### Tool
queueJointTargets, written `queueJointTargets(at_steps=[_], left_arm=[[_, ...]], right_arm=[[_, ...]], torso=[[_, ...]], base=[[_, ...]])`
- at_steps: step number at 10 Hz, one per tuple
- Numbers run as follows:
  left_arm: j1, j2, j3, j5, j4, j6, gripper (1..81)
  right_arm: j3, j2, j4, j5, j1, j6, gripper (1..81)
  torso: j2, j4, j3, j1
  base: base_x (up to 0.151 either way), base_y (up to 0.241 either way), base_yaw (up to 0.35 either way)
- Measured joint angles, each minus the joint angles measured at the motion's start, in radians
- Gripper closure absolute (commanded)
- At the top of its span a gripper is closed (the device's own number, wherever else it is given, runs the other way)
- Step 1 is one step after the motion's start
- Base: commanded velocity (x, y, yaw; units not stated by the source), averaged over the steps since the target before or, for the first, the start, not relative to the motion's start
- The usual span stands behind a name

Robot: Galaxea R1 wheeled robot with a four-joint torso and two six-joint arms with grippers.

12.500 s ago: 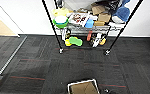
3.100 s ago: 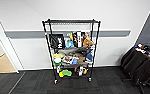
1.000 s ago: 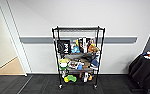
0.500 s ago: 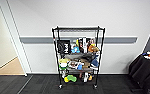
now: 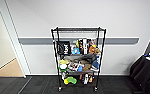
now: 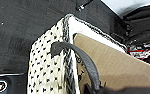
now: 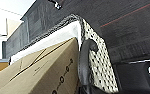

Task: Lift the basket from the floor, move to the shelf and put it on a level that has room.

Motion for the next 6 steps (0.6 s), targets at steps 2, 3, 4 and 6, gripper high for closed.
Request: queueJointTargets(at_steps=[2, 3, 4, 6], left_arm=[[0.001, 0.0, 0.0, -0.001, 0.0, 0.0, 81.1], [0.002, 0.0, 0.0, 0.0, 0.0, 0.0, 81.1], [0.007, 0.0, 0.0, -0.002, 0.0, 0.0, 81.1], [0.015, 0.004, 0.0, -0.002, 0.0, 0.0, 81.1]], right_arm=[[0.0, -0.001, 0.0, 0.005, -0.003, 0.0, 81.1], [0.005, -0.001, 0.0, 0.006, -0.004, 0.0, 81.1], [0.013, -0.006, -0.001, 0.008, -0.008, -0.001, 81.1], [0.014, -0.008, -0.007, 0.024, -0.022, -0.004, 81.1]], torso=[[0.0, 0.0, 0.0, 0.0], [0.0, 0.0, 0.0, 0.0], [0.0, 0.0, 0.0, 0.0], [0.0, 0.0, 0.0, 0.0]], base=[[0.096, 0.0, 0.0], [0.098, 0.0, 0.0], [0.101, 0.0, 0.0], [0.102, 0.0, 0.0]])
